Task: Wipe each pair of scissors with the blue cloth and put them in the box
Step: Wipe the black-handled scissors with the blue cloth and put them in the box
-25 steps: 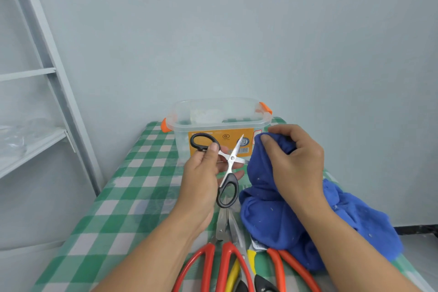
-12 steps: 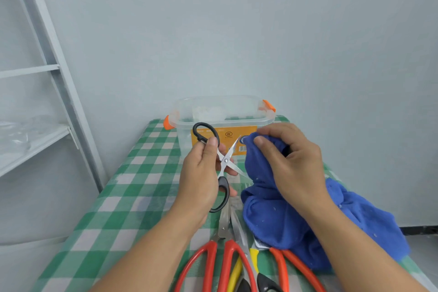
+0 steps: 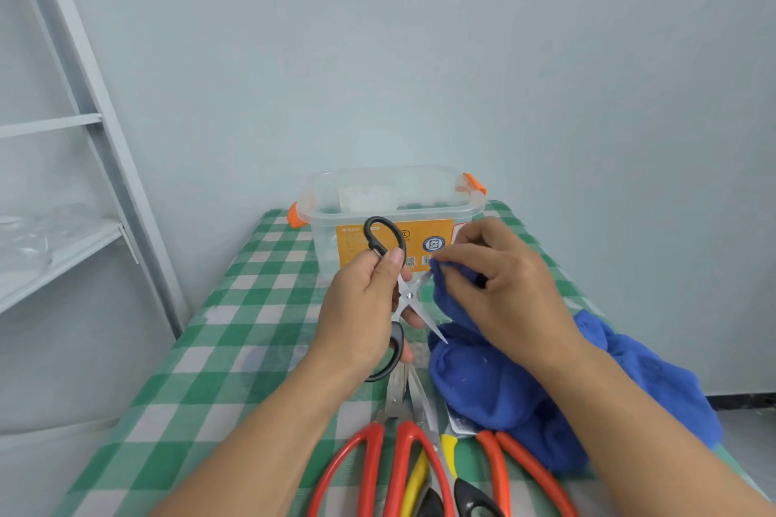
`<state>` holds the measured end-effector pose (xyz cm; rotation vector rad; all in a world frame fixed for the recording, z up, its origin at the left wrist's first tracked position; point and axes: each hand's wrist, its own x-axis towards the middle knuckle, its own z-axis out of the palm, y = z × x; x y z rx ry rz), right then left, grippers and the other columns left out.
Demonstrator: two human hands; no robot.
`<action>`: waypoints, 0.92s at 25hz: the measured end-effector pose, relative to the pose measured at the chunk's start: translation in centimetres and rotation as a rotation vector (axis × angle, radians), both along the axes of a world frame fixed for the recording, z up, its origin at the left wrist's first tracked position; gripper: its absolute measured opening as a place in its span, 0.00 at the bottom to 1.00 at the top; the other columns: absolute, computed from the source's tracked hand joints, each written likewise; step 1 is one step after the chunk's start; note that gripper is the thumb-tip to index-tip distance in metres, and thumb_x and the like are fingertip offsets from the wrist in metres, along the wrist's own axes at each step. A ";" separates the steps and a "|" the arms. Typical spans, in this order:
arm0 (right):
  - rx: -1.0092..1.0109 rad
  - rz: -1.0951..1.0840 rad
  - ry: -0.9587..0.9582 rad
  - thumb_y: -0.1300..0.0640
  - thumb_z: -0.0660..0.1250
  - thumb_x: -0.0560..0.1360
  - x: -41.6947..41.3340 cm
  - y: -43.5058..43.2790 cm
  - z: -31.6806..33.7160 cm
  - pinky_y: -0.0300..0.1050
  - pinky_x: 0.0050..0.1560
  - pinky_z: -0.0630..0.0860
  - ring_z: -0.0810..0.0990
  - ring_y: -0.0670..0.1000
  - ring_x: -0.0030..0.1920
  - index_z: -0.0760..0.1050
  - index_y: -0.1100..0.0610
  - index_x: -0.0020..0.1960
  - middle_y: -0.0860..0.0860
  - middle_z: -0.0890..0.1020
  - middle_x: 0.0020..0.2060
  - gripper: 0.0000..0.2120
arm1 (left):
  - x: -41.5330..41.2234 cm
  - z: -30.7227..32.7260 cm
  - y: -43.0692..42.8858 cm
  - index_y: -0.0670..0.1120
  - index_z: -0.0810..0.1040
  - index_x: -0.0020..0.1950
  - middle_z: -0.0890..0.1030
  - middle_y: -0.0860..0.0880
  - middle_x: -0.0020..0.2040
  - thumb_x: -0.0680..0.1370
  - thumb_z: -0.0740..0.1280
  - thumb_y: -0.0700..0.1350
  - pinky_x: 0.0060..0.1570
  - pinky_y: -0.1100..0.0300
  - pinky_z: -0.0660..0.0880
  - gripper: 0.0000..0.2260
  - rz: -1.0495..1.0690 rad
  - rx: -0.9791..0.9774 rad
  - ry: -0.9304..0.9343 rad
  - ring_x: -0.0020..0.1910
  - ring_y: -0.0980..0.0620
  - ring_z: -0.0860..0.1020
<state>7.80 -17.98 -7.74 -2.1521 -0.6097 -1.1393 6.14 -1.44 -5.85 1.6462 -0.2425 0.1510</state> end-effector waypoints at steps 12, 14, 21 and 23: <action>-0.152 0.197 0.025 0.59 0.66 0.77 -1.4 1.2 0.4 0.37 0.41 0.72 0.77 0.48 0.41 0.86 0.58 0.51 0.52 0.77 0.45 0.10 | 0.0 0.1 0.0 0.33 0.74 0.45 0.70 0.45 0.32 0.84 0.60 0.46 0.20 0.66 0.69 0.17 -0.005 0.020 -0.062 0.22 0.58 0.74; -0.111 0.103 0.008 0.62 0.68 0.75 -0.7 0.4 0.2 0.32 0.42 0.70 0.75 0.47 0.41 0.86 0.58 0.50 0.52 0.77 0.45 0.09 | -0.1 -0.1 0.1 0.35 0.74 0.45 0.72 0.36 0.34 0.84 0.60 0.47 0.19 0.62 0.70 0.17 -0.022 0.018 -0.041 0.22 0.56 0.76; 0.335 -0.156 0.267 0.65 0.68 0.76 -1.1 -0.8 0.9 0.23 0.47 0.67 0.76 0.37 0.49 0.78 0.44 0.47 0.39 0.77 0.46 0.14 | 0.7 -0.2 0.4 0.45 0.79 0.50 0.79 0.42 0.36 0.83 0.63 0.47 0.31 0.55 0.76 0.08 0.080 -0.137 -0.021 0.33 0.47 0.82; 0.397 -0.129 0.249 0.65 0.68 0.75 -1.7 -0.2 1.3 0.23 0.47 0.67 0.76 0.36 0.50 0.77 0.45 0.48 0.40 0.79 0.47 0.15 | 1.1 -0.2 0.7 0.47 0.79 0.49 0.78 0.49 0.34 0.82 0.65 0.47 0.29 0.63 0.74 0.06 0.165 -0.199 -0.011 0.33 0.51 0.81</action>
